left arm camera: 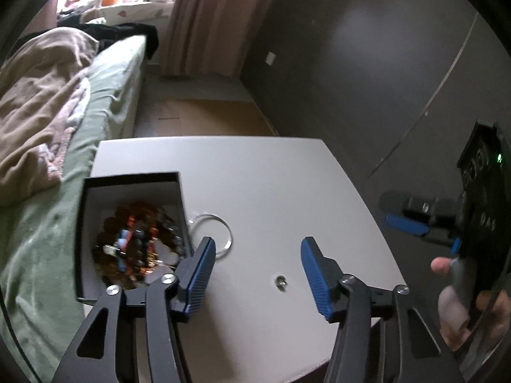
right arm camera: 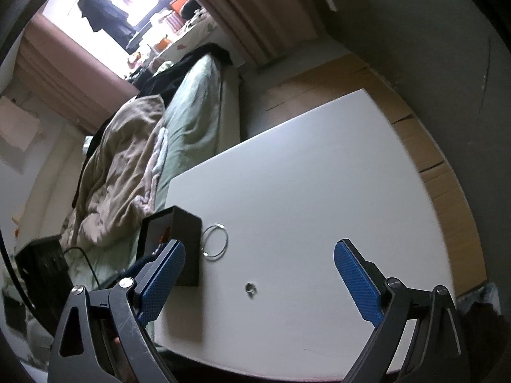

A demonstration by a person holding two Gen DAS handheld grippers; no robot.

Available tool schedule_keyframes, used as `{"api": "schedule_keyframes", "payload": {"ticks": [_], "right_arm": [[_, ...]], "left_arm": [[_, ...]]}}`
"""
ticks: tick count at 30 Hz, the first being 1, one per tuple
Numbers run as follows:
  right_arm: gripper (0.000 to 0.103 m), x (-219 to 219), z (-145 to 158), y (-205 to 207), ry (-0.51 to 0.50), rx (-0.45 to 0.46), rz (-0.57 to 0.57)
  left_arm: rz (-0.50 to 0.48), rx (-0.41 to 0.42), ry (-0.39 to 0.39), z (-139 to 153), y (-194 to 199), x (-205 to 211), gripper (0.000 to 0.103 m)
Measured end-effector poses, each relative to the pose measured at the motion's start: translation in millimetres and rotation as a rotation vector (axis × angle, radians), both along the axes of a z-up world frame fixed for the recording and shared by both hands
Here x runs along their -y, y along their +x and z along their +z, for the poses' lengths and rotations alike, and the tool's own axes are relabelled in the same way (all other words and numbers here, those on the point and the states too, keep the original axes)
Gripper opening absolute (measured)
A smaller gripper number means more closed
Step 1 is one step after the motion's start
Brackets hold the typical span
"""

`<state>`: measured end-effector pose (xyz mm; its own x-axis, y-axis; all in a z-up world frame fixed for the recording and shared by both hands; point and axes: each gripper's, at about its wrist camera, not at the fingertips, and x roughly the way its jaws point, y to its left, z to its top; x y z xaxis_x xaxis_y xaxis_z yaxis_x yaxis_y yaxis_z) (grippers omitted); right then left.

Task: Organize jewelry
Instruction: 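Reach the left tool to the small silver ring and close on it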

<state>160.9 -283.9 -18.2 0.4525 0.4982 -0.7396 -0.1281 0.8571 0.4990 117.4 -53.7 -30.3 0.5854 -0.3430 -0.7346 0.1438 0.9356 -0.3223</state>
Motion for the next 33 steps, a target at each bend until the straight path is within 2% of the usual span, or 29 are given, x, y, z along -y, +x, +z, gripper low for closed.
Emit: {"api": "schedule_keyframes", "payload": {"ticks": [4,11,13,24,28,30,33], "right_arm": [[0.095,15,4,-4,-0.019,0.012,-0.048],[0.095,45,7,-8,-0.002,0.014,-0.096],[0.095,55,7,-9,0.001,0.011,-0.117],[0.095,88,8,-10,0.011,0.007,-0.169],[0.095,89,6,-9,0.01,-0.004,-0.172],[0.095,86,6,-7,0.007,-0.004,-0.162],[0.095,77,5,-5,-0.002,-0.003,-0.139]], "left_arm": [[-0.053,-0.023,0.028,-10,1,20,0.046],[-0.108,-0.058,0.086,-31,1,50,0.042],[-0.116,-0.075,0.106,-39,3,58,0.037],[-0.105,-0.119,0.197,-70,10,77,0.036],[-0.108,-0.112,0.257,-75,10,85,0.02],[-0.095,-0.122,0.252,-76,12,82,0.012],[-0.077,-0.141,0.186,-71,15,70,0.012]]}}
